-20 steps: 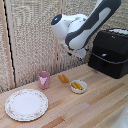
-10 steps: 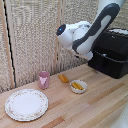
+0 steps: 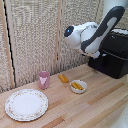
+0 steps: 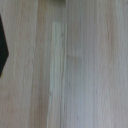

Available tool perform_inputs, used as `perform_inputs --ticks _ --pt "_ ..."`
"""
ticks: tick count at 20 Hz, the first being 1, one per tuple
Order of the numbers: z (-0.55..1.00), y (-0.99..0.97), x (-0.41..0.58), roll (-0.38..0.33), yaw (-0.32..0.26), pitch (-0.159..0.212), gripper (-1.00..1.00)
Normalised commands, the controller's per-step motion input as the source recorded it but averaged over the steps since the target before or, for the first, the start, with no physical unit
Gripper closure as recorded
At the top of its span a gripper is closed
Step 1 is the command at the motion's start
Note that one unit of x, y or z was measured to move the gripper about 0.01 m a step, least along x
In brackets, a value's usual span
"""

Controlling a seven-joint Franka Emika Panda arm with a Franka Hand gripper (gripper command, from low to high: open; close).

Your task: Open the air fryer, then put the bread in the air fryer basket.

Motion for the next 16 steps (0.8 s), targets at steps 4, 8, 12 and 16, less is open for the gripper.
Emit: perform_inputs --ticks 4,8,12,16 --pt "-0.34 -0.61 -0.194 -0.081 0.043 -0.044 -1.0" --pt "-0.28 -0.54 -0.109 -0.069 0.047 -0.076 -1.0" --pt "-0.22 -0.51 -0.009 -0.052 0.064 -0.126 -1.0" --pt "-0.21 -0.48 -0.006 -0.054 0.055 -0.083 -1.0"
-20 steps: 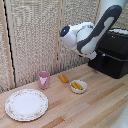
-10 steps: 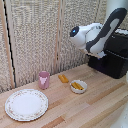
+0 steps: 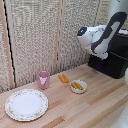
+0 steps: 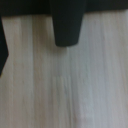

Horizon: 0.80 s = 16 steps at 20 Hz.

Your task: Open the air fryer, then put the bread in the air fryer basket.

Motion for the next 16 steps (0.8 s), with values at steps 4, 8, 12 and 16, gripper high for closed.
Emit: perform_inputs --ticks 4,8,12,16 --pt "-0.16 -0.46 -0.166 -0.077 0.033 0.014 -1.0" --pt "-0.14 -0.44 -0.089 -0.046 0.027 0.037 -1.0" --pt "-0.13 -0.38 0.0 -0.021 0.064 0.012 1.0" --pt "0.01 -0.35 0.024 0.013 0.06 0.0 1.0"
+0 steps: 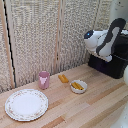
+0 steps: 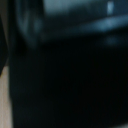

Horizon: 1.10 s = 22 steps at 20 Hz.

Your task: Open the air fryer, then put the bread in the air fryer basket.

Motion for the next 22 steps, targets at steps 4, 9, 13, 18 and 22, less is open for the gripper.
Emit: perform_inputs --ticks 4,9,13,18,22 --pt "0.03 -0.14 0.0 0.012 0.021 0.0 1.0" --pt "0.0 0.0 0.0 0.0 0.0 0.0 1.0" --pt "0.0 0.03 0.009 -0.005 0.001 0.002 1.0" --pt "0.06 0.16 0.033 0.124 0.002 0.057 1.0" --pt "0.2 0.4 0.027 0.253 0.0 0.158 1.0"
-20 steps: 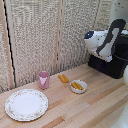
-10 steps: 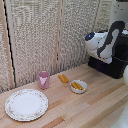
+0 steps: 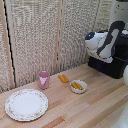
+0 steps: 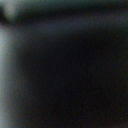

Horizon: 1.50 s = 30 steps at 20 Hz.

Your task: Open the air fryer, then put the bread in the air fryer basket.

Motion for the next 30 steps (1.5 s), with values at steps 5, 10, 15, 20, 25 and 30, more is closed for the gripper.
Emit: perform_inputs --ticks 5,10,15,20,25,30 --pt "0.19 0.58 0.05 0.282 -0.001 0.151 1.0" --pt "0.21 0.68 0.041 0.245 -0.038 0.065 1.0" --pt "0.18 0.68 0.001 0.137 -0.098 0.017 1.0" --pt "0.06 0.75 0.0 0.044 -0.121 0.0 1.0" --pt "0.3 0.64 0.0 0.085 -0.118 0.008 1.0" --pt "0.08 0.72 -0.015 0.02 -0.122 0.025 1.0"
